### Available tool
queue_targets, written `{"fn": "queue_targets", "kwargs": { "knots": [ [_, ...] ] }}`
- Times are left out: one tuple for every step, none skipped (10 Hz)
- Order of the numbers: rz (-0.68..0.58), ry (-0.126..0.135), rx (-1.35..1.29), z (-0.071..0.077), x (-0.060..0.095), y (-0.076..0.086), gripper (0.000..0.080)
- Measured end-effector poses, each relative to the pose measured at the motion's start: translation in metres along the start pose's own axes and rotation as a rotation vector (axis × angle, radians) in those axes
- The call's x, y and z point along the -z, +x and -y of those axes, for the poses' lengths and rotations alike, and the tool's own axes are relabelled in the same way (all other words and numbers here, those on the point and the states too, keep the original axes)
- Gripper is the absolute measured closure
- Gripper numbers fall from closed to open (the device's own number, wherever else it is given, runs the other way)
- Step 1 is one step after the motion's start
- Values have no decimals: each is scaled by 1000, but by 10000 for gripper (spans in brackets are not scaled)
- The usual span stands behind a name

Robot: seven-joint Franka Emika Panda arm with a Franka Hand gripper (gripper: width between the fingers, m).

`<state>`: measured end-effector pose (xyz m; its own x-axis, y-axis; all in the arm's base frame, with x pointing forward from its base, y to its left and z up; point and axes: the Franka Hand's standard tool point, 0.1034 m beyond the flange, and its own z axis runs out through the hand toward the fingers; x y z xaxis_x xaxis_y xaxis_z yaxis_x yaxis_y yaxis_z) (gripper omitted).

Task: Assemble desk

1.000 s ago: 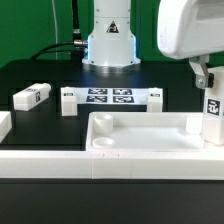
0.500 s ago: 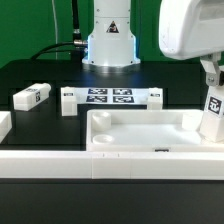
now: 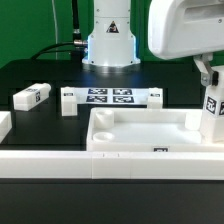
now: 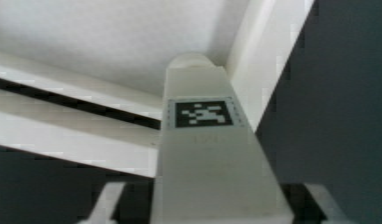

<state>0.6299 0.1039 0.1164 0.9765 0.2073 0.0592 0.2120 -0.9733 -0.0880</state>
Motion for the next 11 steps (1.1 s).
{"fn": "queue_targets", "kwargs": {
  "knots": [
    [-24, -7, -92, 0, 0, 0, 505],
    [-23, -6, -118, -1, 0, -1, 505],
    [-23, -6, -202, -2, 0, -1, 505],
    [-24, -6, -266, -3, 1, -1, 505],
    [-25, -6, -327, -4, 1, -1, 505],
    [-25, -5, -381, -4, 1, -1, 505],
    [-26, -5, -437, -5, 1, -1, 505],
    [-28, -1, -496, -5, 1, -1, 505],
    [-35, 8, -627, -6, 1, -4, 505],
    [-38, 19, -709, -6, 1, -5, 505],
    [-43, 32, -773, -5, 1, -7, 505]
  ]
}}
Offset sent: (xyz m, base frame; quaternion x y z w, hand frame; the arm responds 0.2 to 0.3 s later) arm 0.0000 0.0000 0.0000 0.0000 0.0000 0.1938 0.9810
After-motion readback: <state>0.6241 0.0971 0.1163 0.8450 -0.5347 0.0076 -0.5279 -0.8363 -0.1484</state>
